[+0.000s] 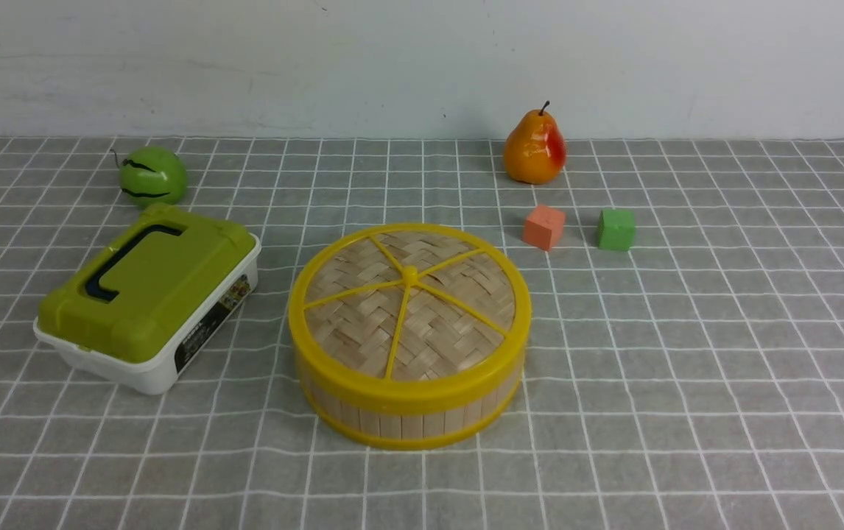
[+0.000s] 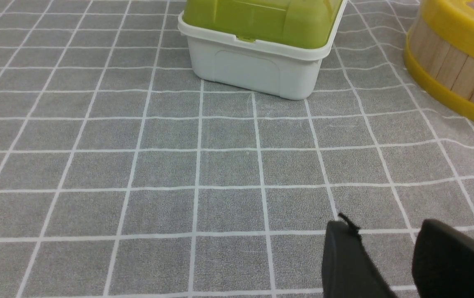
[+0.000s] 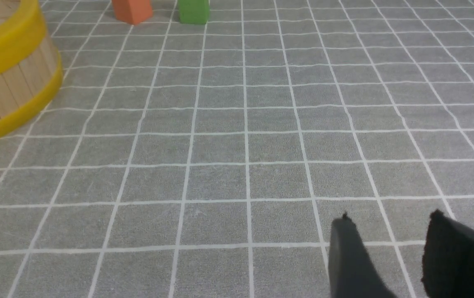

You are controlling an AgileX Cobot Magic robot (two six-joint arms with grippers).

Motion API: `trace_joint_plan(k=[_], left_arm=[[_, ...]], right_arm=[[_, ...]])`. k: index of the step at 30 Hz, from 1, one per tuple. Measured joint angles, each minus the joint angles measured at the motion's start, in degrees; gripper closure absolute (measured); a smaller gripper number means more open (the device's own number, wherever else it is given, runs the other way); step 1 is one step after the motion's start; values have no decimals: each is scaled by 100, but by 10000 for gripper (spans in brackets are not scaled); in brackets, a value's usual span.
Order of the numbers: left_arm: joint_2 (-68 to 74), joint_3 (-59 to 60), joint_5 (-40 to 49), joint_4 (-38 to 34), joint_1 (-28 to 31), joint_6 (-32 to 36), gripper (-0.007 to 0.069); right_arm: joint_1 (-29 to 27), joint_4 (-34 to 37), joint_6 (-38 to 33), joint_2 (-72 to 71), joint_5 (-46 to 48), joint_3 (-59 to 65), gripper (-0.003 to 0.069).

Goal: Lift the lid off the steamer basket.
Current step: Use the right arm to lift the lid of the steamer

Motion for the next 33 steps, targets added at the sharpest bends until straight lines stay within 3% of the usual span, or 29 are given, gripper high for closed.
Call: trace_joint_plan(k=[4,8,14,18,26,30,33], left_arm=[[0,0,0,0,0,0,386],[0,0,0,0,0,0,386],[0,0,0,0,0,0,386],[0,0,0,0,0,0,386],[0,0,0,0,0,0,386],[0,0,0,0,0,0,386],[0,0,0,0,0,0,386]], right_arm=[[0,106,0,0,0,0,418],[0,642,19,0,0,0,418],[5,3606,1303,0,48,43,418],[5,4810,1842,0,-36,50,418],[0,4873,1520,0,-225,50,418],[0,4778,813,0,-57,-146,433],[0,4462,289,47,163,-709,496]])
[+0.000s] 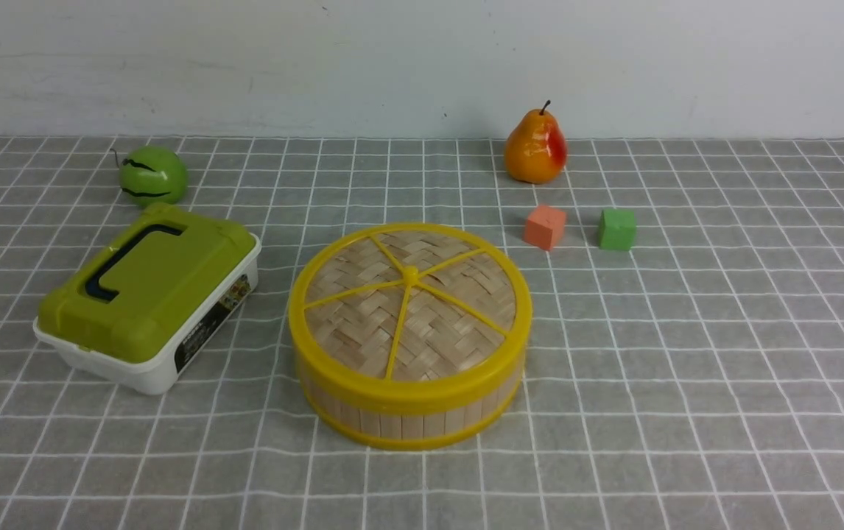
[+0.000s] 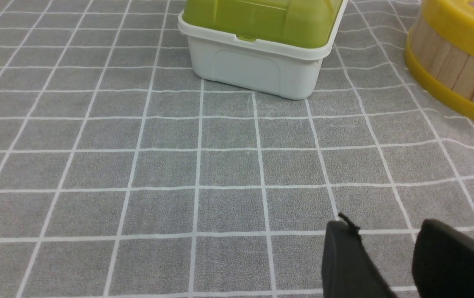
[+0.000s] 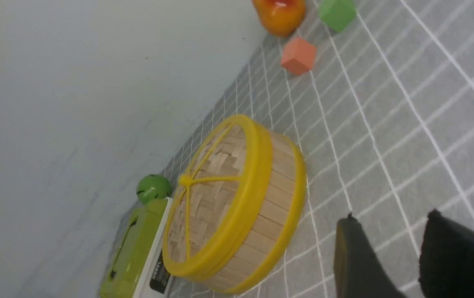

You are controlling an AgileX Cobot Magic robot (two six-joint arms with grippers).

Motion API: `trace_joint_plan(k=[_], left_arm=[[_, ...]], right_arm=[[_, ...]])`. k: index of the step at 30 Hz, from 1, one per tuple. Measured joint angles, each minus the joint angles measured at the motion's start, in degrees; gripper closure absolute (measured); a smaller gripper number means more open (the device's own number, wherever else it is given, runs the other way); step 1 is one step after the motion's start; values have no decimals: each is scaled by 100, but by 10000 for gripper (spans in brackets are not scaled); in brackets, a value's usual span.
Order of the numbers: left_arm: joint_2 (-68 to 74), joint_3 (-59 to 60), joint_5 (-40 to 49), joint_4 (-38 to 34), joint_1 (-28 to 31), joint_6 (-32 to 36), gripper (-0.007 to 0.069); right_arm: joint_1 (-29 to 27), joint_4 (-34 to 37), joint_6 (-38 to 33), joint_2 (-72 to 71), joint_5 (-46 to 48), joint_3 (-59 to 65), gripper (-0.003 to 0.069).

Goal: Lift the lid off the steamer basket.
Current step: Use the right arm to lift the lid of the steamer

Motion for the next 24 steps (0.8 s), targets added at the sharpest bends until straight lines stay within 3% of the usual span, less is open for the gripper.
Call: trace_joint_plan(k=[1,4,7,14,20,24], left_arm=[[0,0,0,0,0,0,386],[0,0,0,0,0,0,386],[0,0,0,0,0,0,386],[0,0,0,0,0,0,386],[0,0,0,0,0,0,386],[0,0,0,0,0,0,386]], right_arm=[[0,-359,-314,220,167,-469,561],[0,-1156,-878,1304,840,-1796,664],[0,-1750,-1482,2525,1845,-3148,680],[61,-1828,-3093,5044,4059,-5935,680],[633,-1865,-3231,6659,4743,-7507,671],[1525,-2418,-3169,8098,4801,-8631,664]])
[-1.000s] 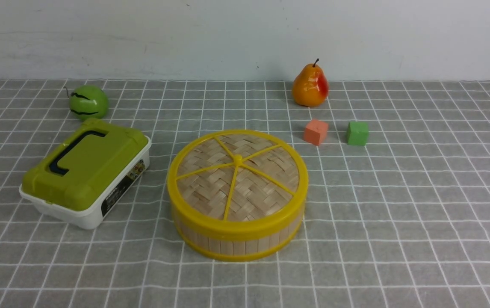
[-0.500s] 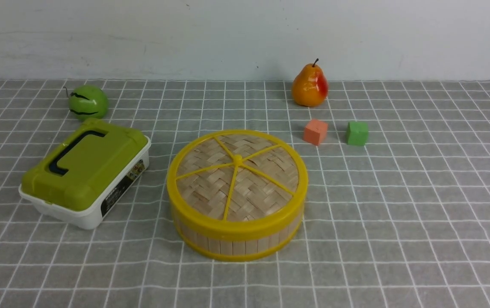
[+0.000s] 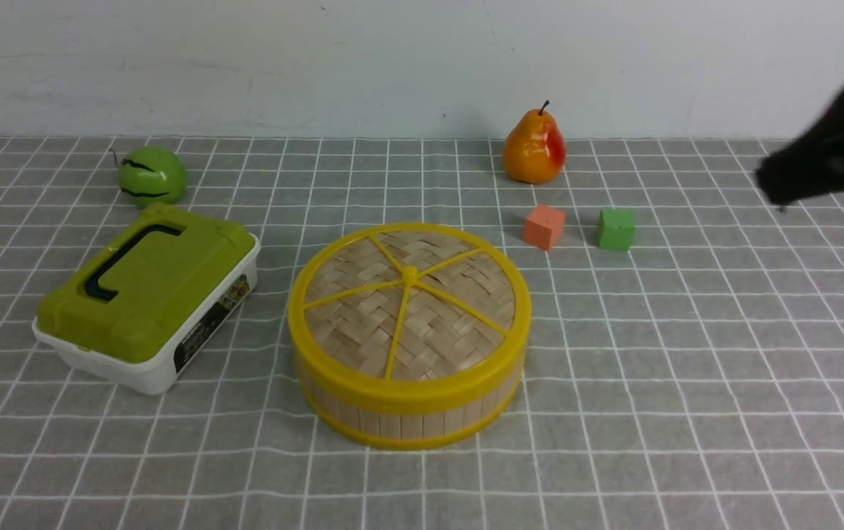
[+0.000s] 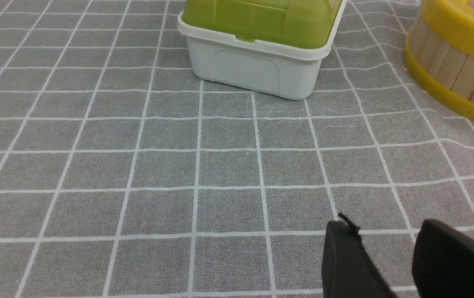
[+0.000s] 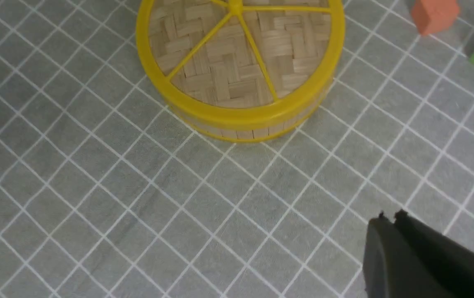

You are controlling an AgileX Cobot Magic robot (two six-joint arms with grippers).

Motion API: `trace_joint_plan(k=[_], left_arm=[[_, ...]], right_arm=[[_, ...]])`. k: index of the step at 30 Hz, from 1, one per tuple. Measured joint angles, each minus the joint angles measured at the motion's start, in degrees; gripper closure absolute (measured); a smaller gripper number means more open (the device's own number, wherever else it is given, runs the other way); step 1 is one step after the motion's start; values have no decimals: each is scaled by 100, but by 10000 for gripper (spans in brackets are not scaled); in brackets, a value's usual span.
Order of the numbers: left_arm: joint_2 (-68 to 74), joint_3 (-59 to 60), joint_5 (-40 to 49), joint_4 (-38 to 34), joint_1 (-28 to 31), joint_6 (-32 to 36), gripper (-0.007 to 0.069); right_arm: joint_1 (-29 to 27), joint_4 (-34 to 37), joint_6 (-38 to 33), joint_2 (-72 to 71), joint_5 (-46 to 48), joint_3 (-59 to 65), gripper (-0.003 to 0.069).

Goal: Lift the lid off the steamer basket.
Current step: Use the right arm to lift the lid of the steamer

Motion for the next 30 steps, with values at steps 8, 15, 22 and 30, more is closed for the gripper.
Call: trace_joint_plan(k=[8,15,22,30], left_arm=[[0,0,0,0,0,0,386],[0,0,0,0,0,0,386],[0,0,0,0,0,0,386],[0,0,0,0,0,0,386]], right_arm=[[1077,-536,189,1944,6,-1866,658],[1516,-564,326,3228,6,-2819,625],[1685,-643,593,4088,-282,-3063,394],[1685,-787,630,4437,-974,-3068,228]])
